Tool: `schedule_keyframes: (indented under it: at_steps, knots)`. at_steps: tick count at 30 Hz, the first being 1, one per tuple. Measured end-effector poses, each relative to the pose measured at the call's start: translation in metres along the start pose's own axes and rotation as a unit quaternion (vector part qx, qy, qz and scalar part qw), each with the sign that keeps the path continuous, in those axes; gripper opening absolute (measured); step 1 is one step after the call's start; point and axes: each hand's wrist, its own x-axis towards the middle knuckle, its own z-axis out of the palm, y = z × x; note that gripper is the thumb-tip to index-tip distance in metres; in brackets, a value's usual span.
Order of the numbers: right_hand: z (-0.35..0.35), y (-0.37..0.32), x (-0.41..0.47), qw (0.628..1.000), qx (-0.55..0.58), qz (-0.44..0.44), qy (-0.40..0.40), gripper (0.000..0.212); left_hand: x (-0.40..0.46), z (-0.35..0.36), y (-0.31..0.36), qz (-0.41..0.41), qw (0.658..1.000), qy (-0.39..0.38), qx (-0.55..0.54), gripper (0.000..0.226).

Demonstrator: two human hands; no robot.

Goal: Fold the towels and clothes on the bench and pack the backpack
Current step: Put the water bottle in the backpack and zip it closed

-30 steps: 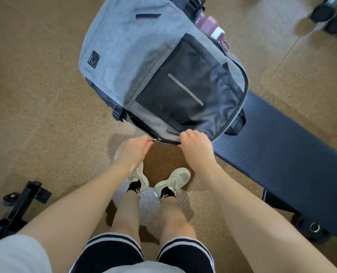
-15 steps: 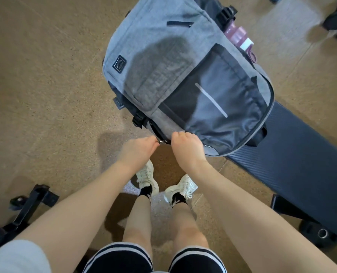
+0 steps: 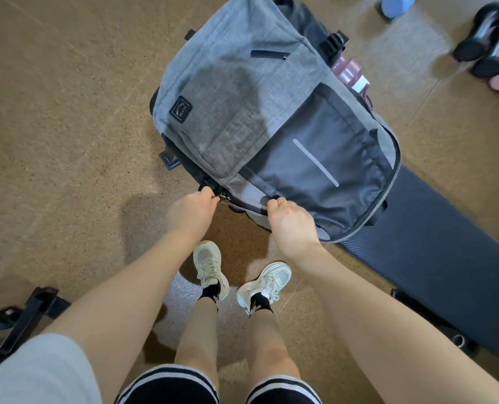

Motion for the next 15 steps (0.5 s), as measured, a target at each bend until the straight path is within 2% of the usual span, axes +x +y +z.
schedule_keyframes:
  at_steps: [3,6,9,11,13,14,15]
  knots:
    - [-0.001,-0.001,-0.013,0.997,0.044,0.004,-0.063,0.036,-0.011,-0.005,0.01,0.006,1.0,-0.008,-0.023,0.027]
    - [-0.015,0.012,-0.031,0.983,0.15,0.045,-0.093,0.023,-0.028,-0.015,0.029,0.068,0.997,0.035,-0.034,0.041]
    - [-0.032,0.043,-0.043,0.96,0.232,0.154,-0.042,0.025,-0.035,-0.019,0.052,0.123,0.991,0.014,-0.056,0.045]
    - [-0.036,0.073,-0.044,0.932,0.275,0.234,-0.013,0.026,-0.033,-0.018,0.07,0.113,0.988,0.01,-0.1,0.051]
    - [-0.035,0.106,-0.041,0.904,0.301,0.304,0.002,0.033,-0.029,-0.013,0.091,0.029,0.984,0.011,-0.174,0.062]
    - [-0.034,0.121,-0.038,0.89,0.313,0.333,0.006,0.037,-0.027,-0.01,0.104,-0.06,0.972,0.008,-0.226,0.069]
    - [-0.031,0.134,-0.034,0.87,0.333,0.363,0.007,0.042,-0.025,-0.01,0.116,-0.171,0.939,0.0,-0.299,0.077]
